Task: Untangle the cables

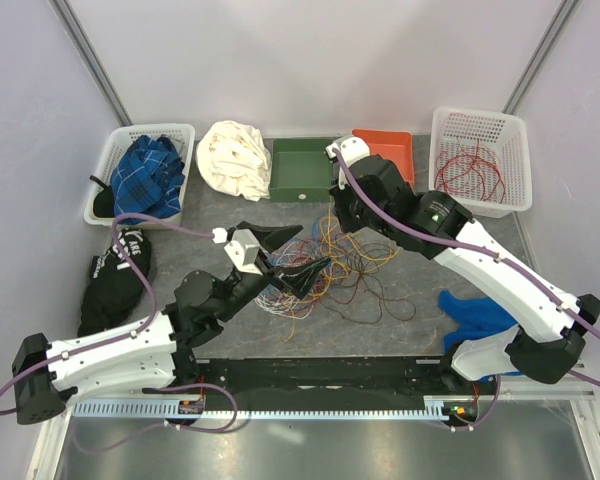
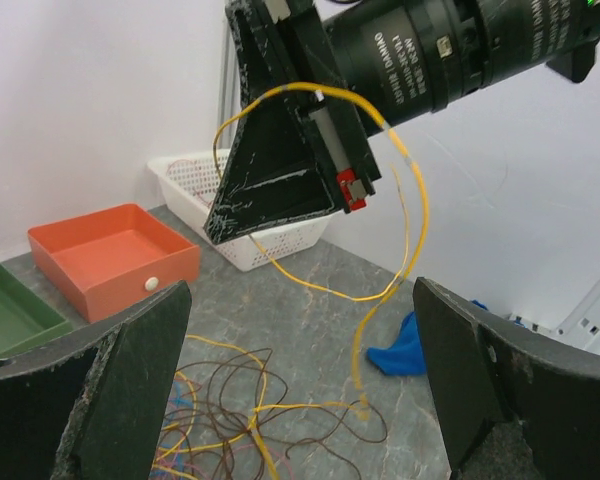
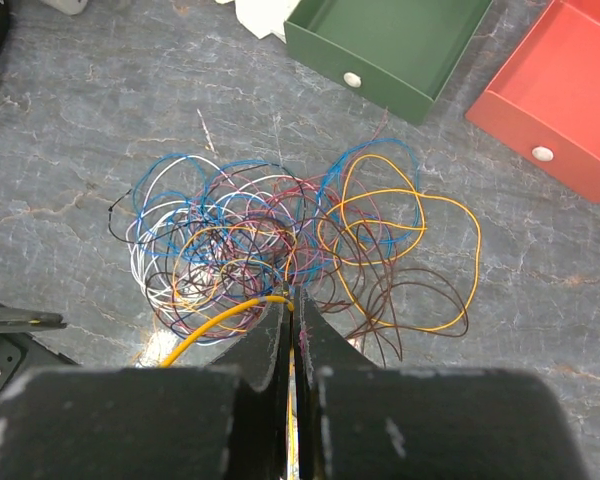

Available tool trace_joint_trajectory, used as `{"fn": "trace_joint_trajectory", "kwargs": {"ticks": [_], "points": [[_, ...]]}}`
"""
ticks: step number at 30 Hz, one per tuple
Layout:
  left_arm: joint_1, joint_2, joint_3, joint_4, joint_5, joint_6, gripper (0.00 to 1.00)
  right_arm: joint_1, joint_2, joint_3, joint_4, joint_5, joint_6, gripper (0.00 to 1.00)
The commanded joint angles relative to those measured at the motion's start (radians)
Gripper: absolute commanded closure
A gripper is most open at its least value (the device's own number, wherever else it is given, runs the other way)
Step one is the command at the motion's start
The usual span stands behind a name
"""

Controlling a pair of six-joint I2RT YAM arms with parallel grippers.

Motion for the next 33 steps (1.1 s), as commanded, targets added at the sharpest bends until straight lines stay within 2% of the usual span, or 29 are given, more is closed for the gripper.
{"fn": "trace_joint_trajectory", "kwargs": {"ticks": [1,10,13,16,17,20,22,25,26,27,29,30,32,33], "points": [[0.001,-0.004,0.057,0.109,0.029,0.038,0.00,0.005,-0.042,0.004,0.025,-0.006,0.011,1.00],[0.001,0.099,0.110,0.093,0.096,0.061,0.00,0.016,-0.050,-0.011,0.047,-0.030,0.017,1.00],[0.003,0.154,0.144,0.084,0.098,0.084,0.06,0.023,-0.058,-0.015,0.050,-0.036,0.022,1.00],[0.001,0.183,0.161,0.077,0.080,0.104,0.41,0.031,-0.070,-0.018,0.050,-0.035,0.025,1.00],[0.003,0.183,0.167,0.072,0.064,0.107,0.63,0.032,-0.076,-0.019,0.051,-0.032,0.026,1.00],[0.009,0.167,0.176,0.038,-0.008,0.108,0.98,0.034,-0.108,-0.042,0.053,-0.012,0.026,1.00],[0.027,0.151,0.187,0.011,-0.063,0.097,0.98,0.034,-0.140,-0.074,0.062,0.000,0.031,1.00],[0.079,0.139,0.242,-0.104,-0.134,0.042,0.98,0.034,-0.203,-0.149,0.109,0.020,0.036,1.00],[0.101,0.140,0.261,-0.187,-0.134,0.024,0.98,0.034,-0.220,-0.171,0.125,0.027,0.039,0.97],[0.150,0.148,0.282,-0.224,-0.131,-0.020,0.98,0.034,-0.238,-0.215,0.160,0.033,0.040,0.88],[0.197,0.165,0.346,-0.303,-0.097,-0.082,0.98,0.032,-0.291,-0.254,0.195,0.034,0.040,0.78],[0.237,0.186,0.365,-0.313,-0.070,-0.097,0.98,0.034,-0.320,-0.283,0.223,0.031,0.040,0.66],[0.257,0.211,0.420,-0.324,-0.054,-0.111,0.98,0.034,-0.341,-0.303,0.246,0.022,0.042,0.59],[0.268,0.229,0.442,-0.328,-0.047,-0.113,0.98,0.034,-0.354,-0.314,0.263,0.013,0.040,0.53]]}}
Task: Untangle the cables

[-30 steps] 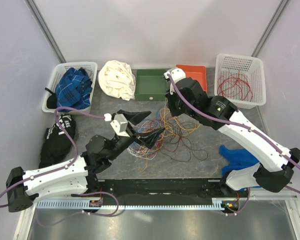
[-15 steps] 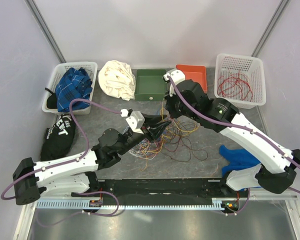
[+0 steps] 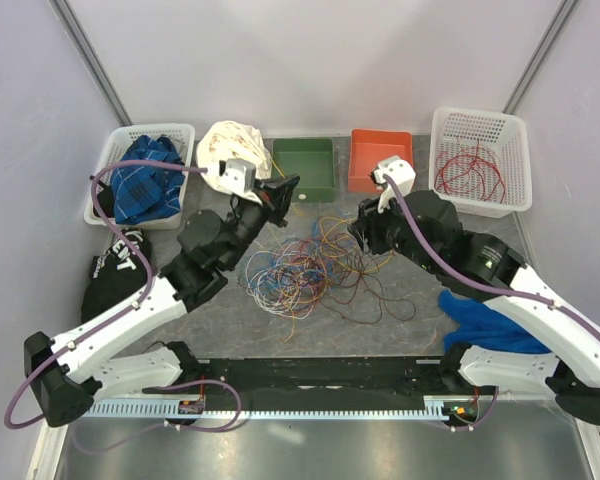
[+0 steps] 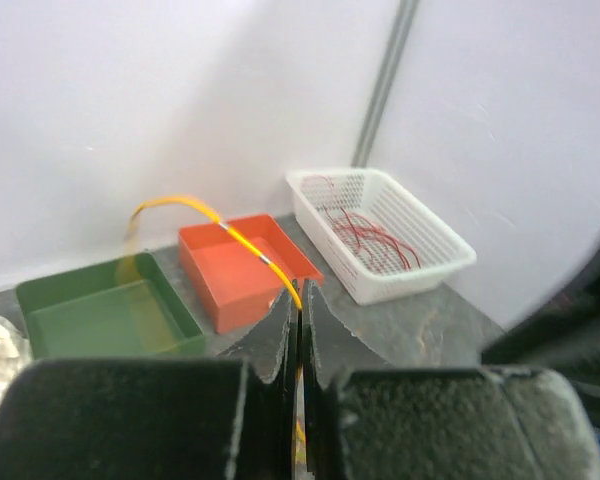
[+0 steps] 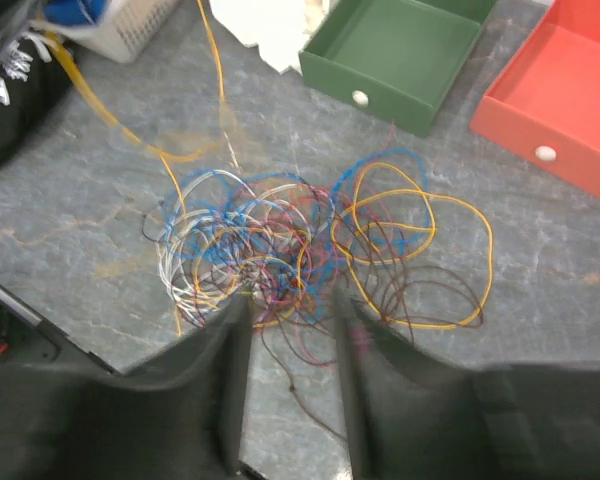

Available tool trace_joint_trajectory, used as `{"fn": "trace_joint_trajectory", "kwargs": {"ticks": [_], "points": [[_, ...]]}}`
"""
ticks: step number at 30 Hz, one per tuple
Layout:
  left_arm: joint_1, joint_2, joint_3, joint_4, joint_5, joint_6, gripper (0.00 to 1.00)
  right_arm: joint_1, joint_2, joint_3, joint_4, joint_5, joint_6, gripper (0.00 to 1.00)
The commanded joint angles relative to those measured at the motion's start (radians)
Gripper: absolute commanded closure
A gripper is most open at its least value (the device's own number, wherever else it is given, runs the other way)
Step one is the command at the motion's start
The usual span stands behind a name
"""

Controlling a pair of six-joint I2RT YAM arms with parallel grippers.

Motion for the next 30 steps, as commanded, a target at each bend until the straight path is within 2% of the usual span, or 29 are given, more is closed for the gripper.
{"fn": "trace_joint_trajectory", "kwargs": {"ticks": [1,3,6,7,13,21,25,30], "points": [[0.042,0.080,0.147,-0.082,0.042,-0.086,0.98,0.006,-0.056,-0.037,0.128,-0.008,0.006,0.49],[0.048,0.123,0.202,-0.102,0.051,-0.083,0.98,0.006,-0.056,-0.035,0.129,-0.022,0.003,0.36],[0.067,0.221,0.321,-0.122,0.051,-0.067,0.98,0.006,-0.071,-0.047,0.132,-0.022,0.003,0.26],[0.074,0.251,0.379,-0.133,0.049,-0.063,0.98,0.006,-0.077,-0.055,0.137,-0.020,0.003,0.25],[0.157,0.457,0.596,-0.151,0.091,-0.048,0.98,0.005,-0.174,-0.150,0.183,0.012,0.009,0.24],[0.257,0.745,0.862,-0.242,0.152,-0.042,0.98,0.006,-0.293,-0.286,0.247,0.127,0.008,0.24],[0.294,0.917,1.029,-0.291,0.178,-0.027,0.98,0.006,-0.332,-0.357,0.289,0.176,-0.003,0.24],[0.347,1.052,1.155,-0.317,0.224,-0.053,0.98,0.006,-0.346,-0.419,0.327,0.221,-0.012,0.24]]}}
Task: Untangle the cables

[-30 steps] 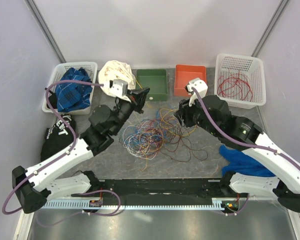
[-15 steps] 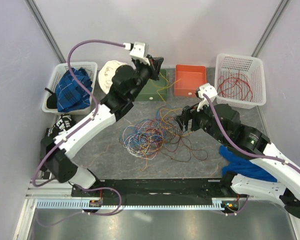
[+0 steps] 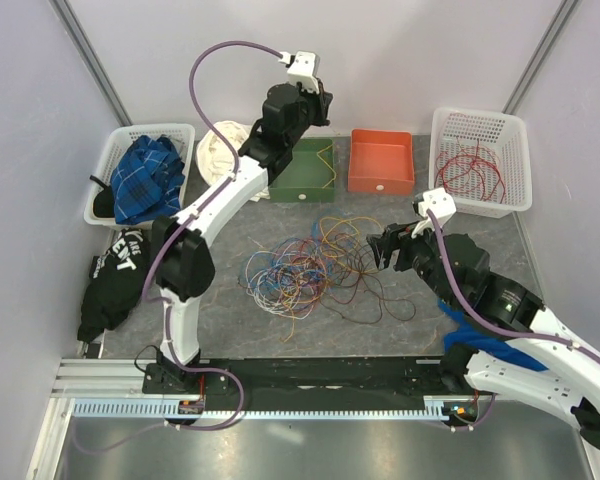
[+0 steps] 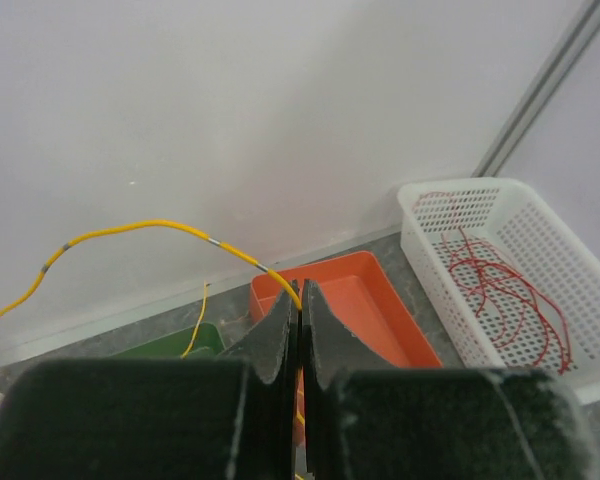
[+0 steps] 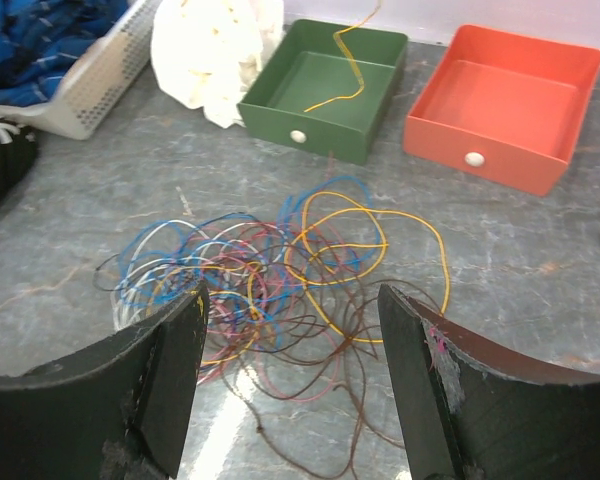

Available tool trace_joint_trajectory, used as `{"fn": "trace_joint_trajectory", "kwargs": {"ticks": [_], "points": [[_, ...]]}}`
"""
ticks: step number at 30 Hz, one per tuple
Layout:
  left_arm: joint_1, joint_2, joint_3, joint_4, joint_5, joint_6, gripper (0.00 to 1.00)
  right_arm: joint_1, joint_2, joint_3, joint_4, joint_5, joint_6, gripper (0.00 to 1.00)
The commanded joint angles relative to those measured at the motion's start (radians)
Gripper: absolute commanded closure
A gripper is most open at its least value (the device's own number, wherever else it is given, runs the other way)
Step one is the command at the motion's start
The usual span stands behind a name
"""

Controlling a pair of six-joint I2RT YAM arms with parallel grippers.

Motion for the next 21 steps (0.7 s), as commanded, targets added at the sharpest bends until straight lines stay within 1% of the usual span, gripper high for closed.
{"fn": "trace_joint_trajectory", "kwargs": {"ticks": [1,2,6,7,10,20,21], "points": [[0.045,0.097,0.137,-0.033,0.061,-0.018,0.98,0.006,-0.009,-0.039,0.081,0.069,-0.013,0.24],[0.051,0.135,0.153,-0.034,0.067,-0.029,0.98,0.005,-0.007,-0.046,0.090,0.077,-0.009,0.24],[0.082,0.207,0.205,-0.036,0.083,-0.054,0.98,0.006,-0.006,-0.070,0.100,0.075,0.004,0.23],[0.085,0.224,0.223,-0.036,0.107,-0.058,0.98,0.006,-0.007,-0.075,0.101,0.083,0.003,0.23],[0.093,0.267,0.240,-0.036,0.110,-0.067,0.98,0.006,-0.006,-0.087,0.106,0.112,0.003,0.23],[0.128,0.306,0.196,-0.035,0.090,-0.014,0.98,0.006,-0.009,-0.124,0.130,0.130,0.012,0.23],[0.131,0.303,0.175,-0.035,0.066,-0.012,0.98,0.005,-0.004,-0.125,0.130,0.133,0.011,0.23]]}}
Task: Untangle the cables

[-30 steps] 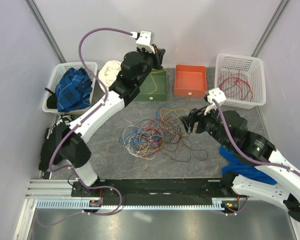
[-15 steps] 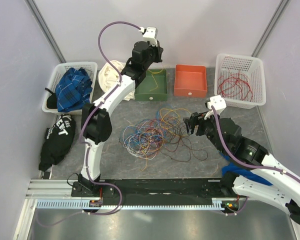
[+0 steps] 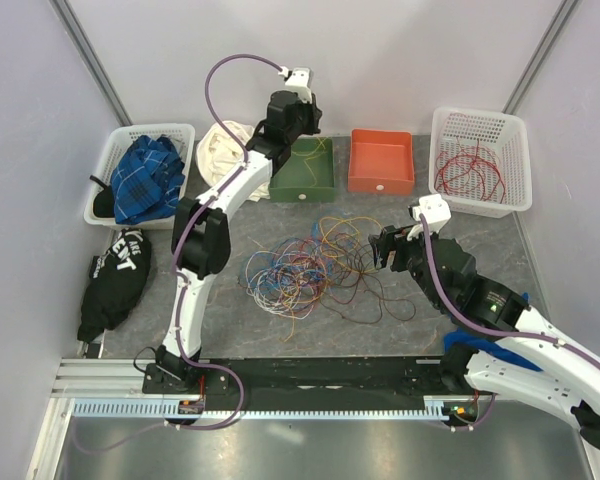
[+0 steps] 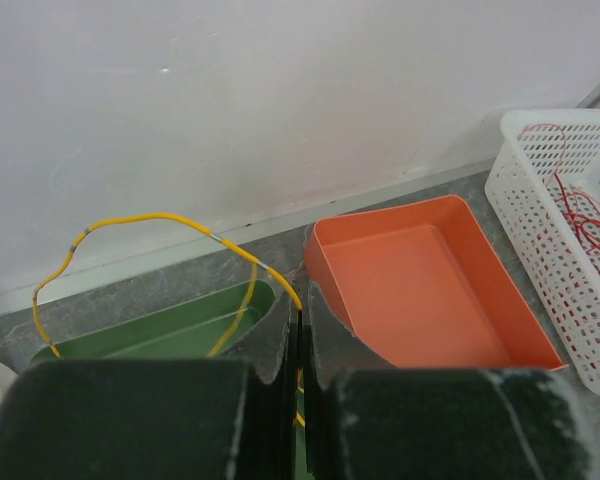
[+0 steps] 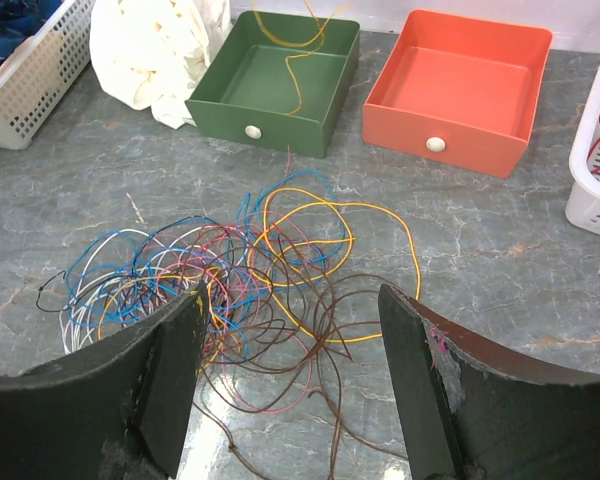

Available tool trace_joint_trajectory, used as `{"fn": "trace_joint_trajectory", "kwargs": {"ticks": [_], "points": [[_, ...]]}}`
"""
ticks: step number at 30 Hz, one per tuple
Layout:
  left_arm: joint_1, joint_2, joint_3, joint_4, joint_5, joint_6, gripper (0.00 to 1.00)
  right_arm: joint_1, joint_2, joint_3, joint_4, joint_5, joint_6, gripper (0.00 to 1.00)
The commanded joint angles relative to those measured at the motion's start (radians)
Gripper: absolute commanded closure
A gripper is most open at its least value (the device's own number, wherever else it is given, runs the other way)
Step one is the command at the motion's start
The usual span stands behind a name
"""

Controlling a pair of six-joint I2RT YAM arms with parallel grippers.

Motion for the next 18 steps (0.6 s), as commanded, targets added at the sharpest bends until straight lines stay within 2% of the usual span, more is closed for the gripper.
{"fn": "trace_joint_trajectory", "kwargs": {"ticks": [1,6,10,11,12,13,15,16,18], "points": [[0.021,-0.011,-0.026,0.025,-0.020,0.026,0.98,0.006,-0.002,-0.012,0.045,0.025,0.013,0.23],[0.025,-0.072,-0.151,0.048,-0.016,0.022,0.98,0.006,0.003,-0.017,0.050,0.031,0.016,0.23],[0.025,-0.069,-0.170,0.038,-0.005,0.026,0.96,0.006,0.007,-0.022,0.056,0.022,0.025,0.23],[0.026,-0.061,-0.156,-0.005,-0.006,0.029,0.86,0.006,0.007,-0.026,0.054,0.021,0.033,0.23],[0.026,-0.045,-0.121,-0.034,-0.006,0.027,0.71,0.006,0.006,-0.026,0.054,0.021,0.033,0.23],[0.025,-0.041,-0.107,-0.044,-0.017,0.021,0.40,0.006,0.004,-0.029,0.056,0.021,0.037,0.23],[0.026,-0.064,-0.104,-0.074,-0.044,0.019,0.21,0.006,-0.002,-0.032,0.056,0.019,0.045,0.23],[0.026,-0.080,-0.107,-0.073,-0.052,0.021,0.01,0.006,-0.004,-0.034,0.056,0.018,0.048,0.23],[0.026,-0.109,-0.115,-0.076,-0.068,0.024,0.00,0.006,-0.008,-0.037,0.056,0.016,0.054,0.23]]}}
